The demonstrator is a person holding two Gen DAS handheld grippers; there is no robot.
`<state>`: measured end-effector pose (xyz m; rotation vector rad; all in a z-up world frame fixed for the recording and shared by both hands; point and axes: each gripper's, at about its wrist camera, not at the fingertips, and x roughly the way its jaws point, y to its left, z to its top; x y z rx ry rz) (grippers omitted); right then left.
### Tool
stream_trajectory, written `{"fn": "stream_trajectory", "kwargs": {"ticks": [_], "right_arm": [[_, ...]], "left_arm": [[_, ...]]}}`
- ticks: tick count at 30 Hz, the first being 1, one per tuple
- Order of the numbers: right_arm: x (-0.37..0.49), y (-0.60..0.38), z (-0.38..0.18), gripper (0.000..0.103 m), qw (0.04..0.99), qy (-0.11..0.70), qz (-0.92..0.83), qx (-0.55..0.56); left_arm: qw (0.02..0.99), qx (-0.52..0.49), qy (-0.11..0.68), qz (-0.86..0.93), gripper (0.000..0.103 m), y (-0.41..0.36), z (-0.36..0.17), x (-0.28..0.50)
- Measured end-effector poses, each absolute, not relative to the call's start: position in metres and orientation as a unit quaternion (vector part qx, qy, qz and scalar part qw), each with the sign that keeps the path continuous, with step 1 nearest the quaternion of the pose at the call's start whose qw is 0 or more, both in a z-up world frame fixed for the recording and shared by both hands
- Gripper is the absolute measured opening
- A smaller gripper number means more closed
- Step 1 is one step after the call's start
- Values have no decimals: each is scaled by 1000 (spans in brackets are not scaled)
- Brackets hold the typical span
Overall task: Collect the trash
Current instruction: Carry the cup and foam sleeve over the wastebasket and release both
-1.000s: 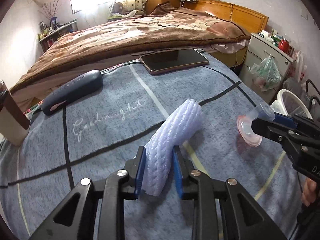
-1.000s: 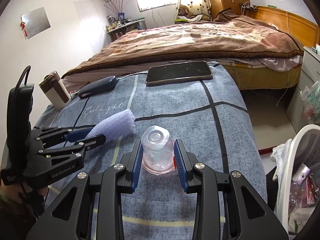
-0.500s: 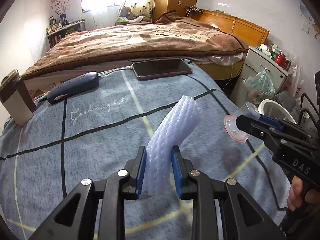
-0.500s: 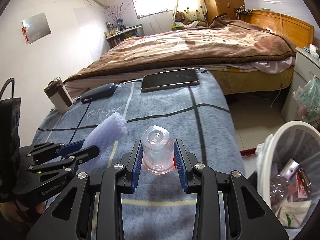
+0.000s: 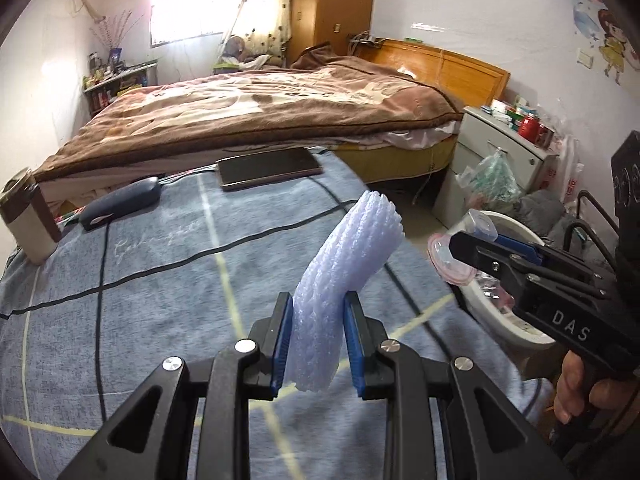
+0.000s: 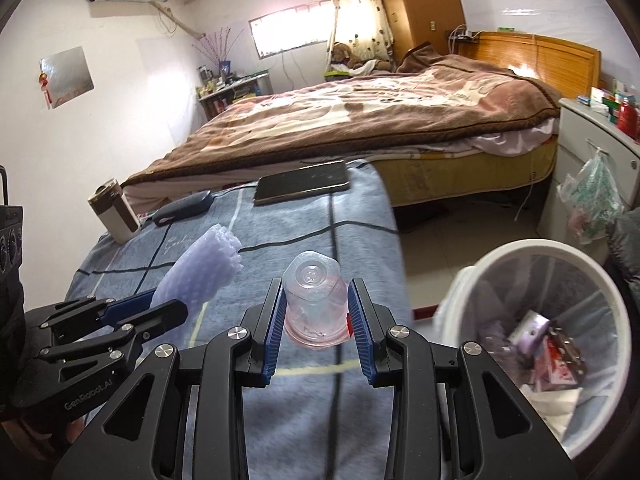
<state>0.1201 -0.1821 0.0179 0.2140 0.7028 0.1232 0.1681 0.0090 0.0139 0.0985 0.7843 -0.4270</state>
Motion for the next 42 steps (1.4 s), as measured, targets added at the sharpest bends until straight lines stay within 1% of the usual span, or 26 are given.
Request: {"fn": "stream_trajectory", "kwargs": {"ticks": [11,25,32,42], "right_arm": [[99,-224,23,34,937,330,20,112],[80,-293,18,34,935,332,-40,117],[75,-325,1,34,924,356,-67,118],[74,-344,-15,35,911,393,-69,105]], "left_arm": [[898,63,368,-234,27,-39,21,152],[881,75,369,-286,27,-124,16,139],[863,78,393,-308,27,-169,-4,137],[856,89,411,-302,28,-205,-22,130]]}}
